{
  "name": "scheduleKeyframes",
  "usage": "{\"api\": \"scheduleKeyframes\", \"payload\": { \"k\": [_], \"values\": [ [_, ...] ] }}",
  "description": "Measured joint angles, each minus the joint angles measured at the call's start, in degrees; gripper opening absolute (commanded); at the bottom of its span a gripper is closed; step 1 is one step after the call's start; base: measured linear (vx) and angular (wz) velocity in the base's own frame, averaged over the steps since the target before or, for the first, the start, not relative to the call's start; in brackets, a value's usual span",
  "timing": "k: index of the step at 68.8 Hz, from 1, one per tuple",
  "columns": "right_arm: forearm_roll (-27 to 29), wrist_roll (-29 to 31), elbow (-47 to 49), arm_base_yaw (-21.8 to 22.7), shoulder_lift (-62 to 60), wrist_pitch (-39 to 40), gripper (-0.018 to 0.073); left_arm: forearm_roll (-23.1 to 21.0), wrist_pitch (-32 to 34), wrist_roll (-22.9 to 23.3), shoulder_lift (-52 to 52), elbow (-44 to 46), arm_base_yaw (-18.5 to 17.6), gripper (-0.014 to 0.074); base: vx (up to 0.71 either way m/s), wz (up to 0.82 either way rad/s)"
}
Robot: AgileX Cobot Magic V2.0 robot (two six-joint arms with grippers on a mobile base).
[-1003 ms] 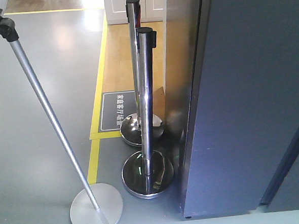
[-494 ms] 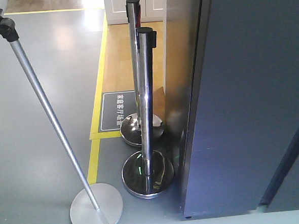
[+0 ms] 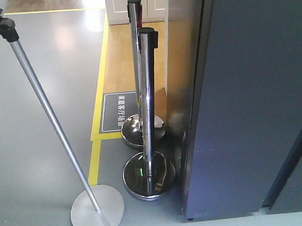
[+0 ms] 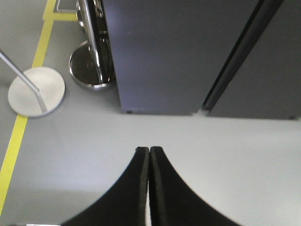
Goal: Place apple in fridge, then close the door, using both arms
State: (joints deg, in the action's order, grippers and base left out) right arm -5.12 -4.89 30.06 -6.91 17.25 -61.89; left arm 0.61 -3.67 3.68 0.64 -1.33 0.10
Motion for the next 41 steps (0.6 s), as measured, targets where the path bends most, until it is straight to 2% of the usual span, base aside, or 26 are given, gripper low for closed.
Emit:
{"api": "scheduleKeyframes", "payload": {
  "k": [24,34,41],
  "values": [
    [-0.98,0.05,-1.89,0.17,-5.53,20.81,-0.0003,0.00,0.00,0.00,0.00,0.00,0.00,-0.0006,0.00,0.00],
    [-1.03,0.05,-10.68,1.96,-9.07,30.85,-0.0003,0.00,0.00,0.00,0.00,0.00,0.00,-0.0006,0.00,0.00],
    [-1.03,0.05,-17.92,2.93,-12.40,40.77,-0.0003,0.00,0.00,0.00,0.00,0.00,0.00,-0.0006,0.00,0.00]
  ]
}}
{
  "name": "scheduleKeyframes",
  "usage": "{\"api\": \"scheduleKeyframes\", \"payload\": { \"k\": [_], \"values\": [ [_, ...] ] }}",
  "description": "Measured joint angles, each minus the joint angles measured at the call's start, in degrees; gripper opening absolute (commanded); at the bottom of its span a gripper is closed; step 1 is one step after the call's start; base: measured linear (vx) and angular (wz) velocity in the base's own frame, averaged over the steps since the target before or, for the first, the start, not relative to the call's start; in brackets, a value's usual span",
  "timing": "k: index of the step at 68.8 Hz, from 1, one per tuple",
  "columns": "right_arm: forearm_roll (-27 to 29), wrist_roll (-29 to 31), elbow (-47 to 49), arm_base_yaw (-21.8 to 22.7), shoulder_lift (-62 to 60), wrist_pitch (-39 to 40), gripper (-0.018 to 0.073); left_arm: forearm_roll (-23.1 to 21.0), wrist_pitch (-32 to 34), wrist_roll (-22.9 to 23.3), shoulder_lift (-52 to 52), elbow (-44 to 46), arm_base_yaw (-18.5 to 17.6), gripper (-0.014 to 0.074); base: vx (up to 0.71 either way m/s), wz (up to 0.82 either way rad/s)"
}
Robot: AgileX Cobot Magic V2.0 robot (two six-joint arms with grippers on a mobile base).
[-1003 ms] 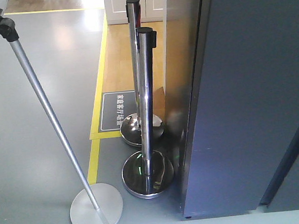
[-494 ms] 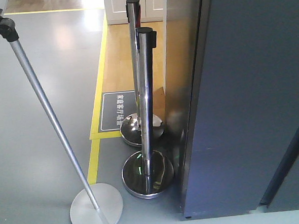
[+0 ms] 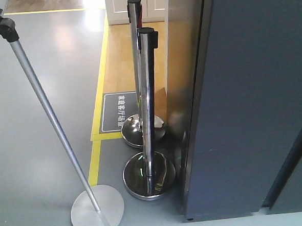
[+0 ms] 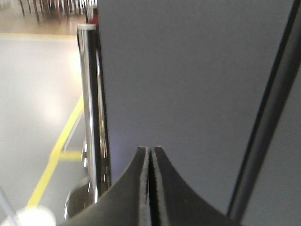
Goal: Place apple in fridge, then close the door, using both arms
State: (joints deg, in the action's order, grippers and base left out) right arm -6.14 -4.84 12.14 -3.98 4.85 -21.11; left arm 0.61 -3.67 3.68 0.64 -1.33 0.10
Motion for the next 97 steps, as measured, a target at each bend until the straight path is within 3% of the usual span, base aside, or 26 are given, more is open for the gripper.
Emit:
{"api": "scheduleKeyframes", "payload": {
  "k": [12,20,31,97],
  "values": [
    [0.35,-0.06,-9.88,1.46,-3.84,14.57,-0.0003,0.00,0.00,0.00,0.00,0.00,0.00,-0.0006,0.00,0.00],
    [2.77,-0.06,-13.41,1.70,-5.24,18.99,-0.0003,0.00,0.00,0.00,0.00,0.00,0.00,-0.0006,0.00,0.00],
    [5.01,-0.06,-13.71,2.03,-5.55,19.11,-0.0003,0.00,0.34,0.00,0.00,0.00,0.00,-0.0006,0.00,0.00],
    [5.20,-0.06,-13.77,2.37,-5.55,18.81,-0.0003,0.00,0.39,0.00,0.00,0.00,0.00,-0.0006,0.00,0.00]
  ]
}}
